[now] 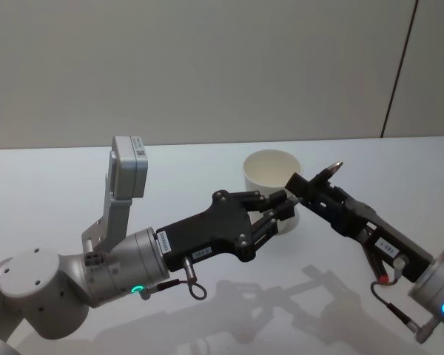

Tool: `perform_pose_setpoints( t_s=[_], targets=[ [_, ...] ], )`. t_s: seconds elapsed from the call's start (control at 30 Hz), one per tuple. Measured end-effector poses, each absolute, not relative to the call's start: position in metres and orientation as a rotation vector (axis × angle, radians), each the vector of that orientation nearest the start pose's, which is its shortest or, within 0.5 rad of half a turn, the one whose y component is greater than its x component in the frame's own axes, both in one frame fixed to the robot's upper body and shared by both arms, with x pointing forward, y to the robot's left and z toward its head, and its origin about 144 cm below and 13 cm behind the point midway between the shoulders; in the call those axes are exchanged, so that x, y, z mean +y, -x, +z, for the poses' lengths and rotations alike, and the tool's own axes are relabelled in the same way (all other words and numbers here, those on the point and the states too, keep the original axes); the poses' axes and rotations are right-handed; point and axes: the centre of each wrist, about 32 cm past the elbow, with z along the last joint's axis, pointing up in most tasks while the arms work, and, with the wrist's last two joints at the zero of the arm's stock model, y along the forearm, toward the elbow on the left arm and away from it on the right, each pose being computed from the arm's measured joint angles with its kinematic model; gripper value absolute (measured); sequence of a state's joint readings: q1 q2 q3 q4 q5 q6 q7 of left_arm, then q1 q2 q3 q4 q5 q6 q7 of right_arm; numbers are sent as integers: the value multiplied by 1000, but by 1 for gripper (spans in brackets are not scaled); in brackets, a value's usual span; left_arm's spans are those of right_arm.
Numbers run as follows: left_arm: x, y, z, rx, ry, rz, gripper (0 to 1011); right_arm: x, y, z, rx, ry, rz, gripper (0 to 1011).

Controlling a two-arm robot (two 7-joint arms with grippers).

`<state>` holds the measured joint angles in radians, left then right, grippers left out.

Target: Place the pen into the pen holder.

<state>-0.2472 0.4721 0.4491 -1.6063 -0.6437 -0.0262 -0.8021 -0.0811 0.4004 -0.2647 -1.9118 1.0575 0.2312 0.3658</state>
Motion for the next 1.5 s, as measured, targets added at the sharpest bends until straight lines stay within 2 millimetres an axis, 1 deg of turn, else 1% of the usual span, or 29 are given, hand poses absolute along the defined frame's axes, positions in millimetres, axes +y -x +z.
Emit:
perform_pose_setpoints(
  t_s=[0.7,1.5],
  targets=[
    [231,-497,1203,-7,144,351,140,-220,-417,1208,543,-451,-667,1001],
    [231,-497,1203,-7,144,351,140,-220,-416,1208,544,-453,-674,1002]
  ],
)
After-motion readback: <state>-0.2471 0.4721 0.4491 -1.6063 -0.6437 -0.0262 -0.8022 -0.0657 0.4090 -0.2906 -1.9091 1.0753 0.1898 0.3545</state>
